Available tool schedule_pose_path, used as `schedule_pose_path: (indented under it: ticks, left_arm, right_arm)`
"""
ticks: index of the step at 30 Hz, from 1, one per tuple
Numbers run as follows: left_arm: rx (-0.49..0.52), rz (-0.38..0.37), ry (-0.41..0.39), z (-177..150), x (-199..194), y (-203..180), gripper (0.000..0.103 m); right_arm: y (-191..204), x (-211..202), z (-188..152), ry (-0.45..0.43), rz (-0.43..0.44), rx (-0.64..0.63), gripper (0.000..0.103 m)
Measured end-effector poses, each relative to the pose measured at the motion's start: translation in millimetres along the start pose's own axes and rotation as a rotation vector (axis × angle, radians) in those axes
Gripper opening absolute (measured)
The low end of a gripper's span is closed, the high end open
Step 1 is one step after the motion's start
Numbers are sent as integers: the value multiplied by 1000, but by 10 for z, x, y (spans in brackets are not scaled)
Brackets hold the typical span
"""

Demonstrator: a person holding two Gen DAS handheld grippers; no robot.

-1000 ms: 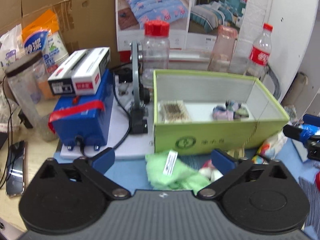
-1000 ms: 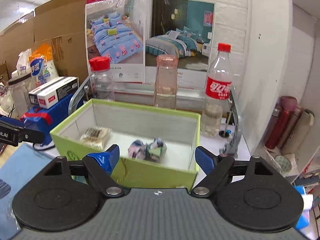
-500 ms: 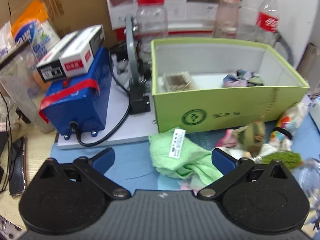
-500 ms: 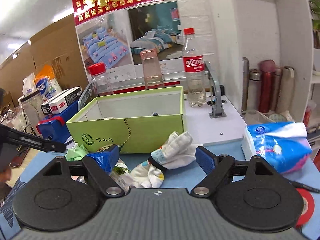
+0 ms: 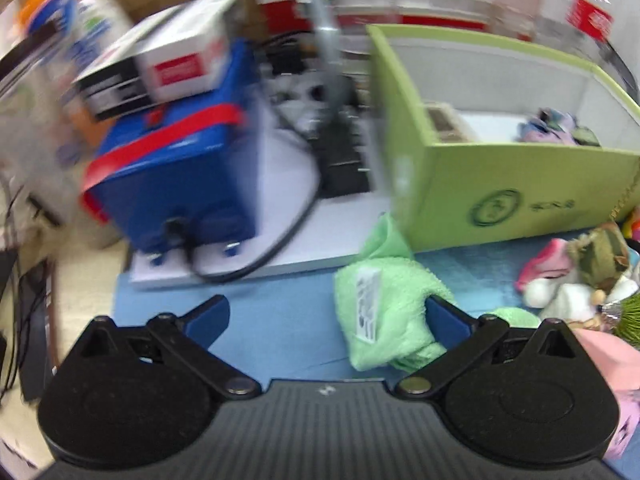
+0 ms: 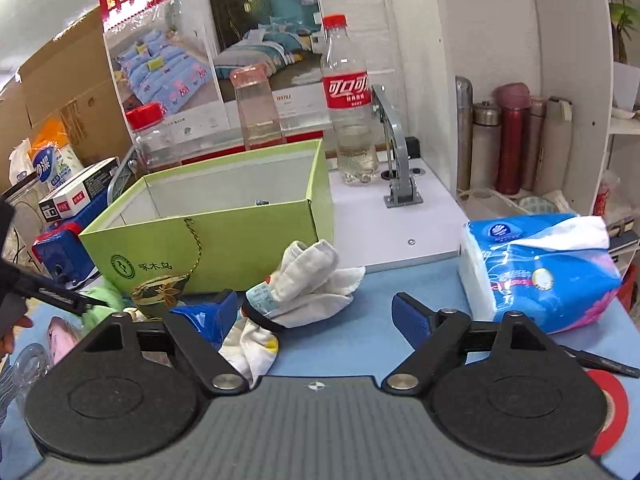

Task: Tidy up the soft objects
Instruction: 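Move the left tool to the green towel while the right tool approaches the white sock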

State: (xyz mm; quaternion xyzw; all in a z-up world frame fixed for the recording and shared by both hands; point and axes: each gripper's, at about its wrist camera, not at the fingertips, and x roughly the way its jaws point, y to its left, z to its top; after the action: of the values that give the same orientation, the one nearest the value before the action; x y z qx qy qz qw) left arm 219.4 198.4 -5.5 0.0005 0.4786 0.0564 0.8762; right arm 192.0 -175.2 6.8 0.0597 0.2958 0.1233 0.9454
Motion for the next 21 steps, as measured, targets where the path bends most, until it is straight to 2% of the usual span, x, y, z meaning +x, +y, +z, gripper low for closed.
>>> schedule_pose_path:
  ticks: [2,5,6,10,12,16,19,21]
  left_arm:
    - [-39,73,-19,-71,-82,206,102]
    - [-70,289,-38,-218,-161,461,102]
    - [-83,311,-49,-269,-195,545,102]
    - [-208,186,-79,-386,-399,797,102]
    - [-238,139,-91,-360,-442,798,102]
    - [-220,120,-105,-335,-463,670,102]
    - [-211,105,-94,-319,-424,604,102]
    - [-210,93,-93,-307,-401,597,102]
  right_arm:
    - [-15,76,6,13,-4,10,71]
    - [-49,168,7,34,-12,34,71]
    - [-58,193,12,37,-16,46,71]
    - [-35,362,118,34,-38,78,72]
    - [41,499,206,57,-48,59,72]
    - [201,743,270,111,-19,6,72]
    - [240,935,212,187,-49,-47,72]
    - [195,941,177,201,-63,-72,72]
